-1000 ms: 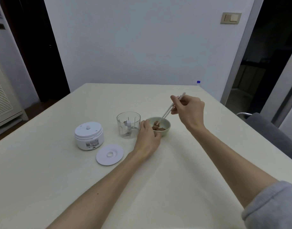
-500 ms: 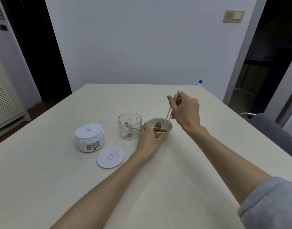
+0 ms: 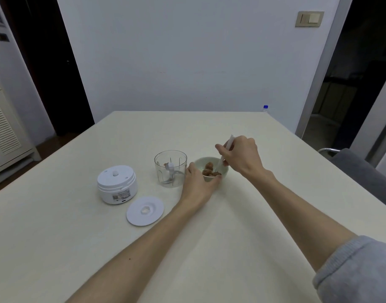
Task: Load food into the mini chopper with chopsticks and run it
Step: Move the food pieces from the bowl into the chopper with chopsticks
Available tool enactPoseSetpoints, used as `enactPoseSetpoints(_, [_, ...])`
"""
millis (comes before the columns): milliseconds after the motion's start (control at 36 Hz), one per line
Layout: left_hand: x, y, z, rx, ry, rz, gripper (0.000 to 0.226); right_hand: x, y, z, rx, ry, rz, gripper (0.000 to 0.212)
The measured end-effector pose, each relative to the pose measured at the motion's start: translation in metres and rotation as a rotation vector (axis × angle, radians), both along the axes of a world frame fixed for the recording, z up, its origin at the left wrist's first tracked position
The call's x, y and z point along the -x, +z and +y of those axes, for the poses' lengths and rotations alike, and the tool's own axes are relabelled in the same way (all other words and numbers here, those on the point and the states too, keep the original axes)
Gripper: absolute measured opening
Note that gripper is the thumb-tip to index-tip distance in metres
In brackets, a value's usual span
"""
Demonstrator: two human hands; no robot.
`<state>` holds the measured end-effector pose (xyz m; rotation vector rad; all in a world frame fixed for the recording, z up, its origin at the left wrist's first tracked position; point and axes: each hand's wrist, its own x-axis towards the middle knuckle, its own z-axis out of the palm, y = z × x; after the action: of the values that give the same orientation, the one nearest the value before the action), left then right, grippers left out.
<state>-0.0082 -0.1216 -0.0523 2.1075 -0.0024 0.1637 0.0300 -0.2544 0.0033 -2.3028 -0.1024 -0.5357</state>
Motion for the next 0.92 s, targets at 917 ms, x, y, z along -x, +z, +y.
enactPoseSetpoints(917, [-0.011, 0.028, 0.065, -0.185, 0.288, -0.398, 0.068, 0.010, 0.009, 0.014, -0.240, 0.171, 0.016, 0.007])
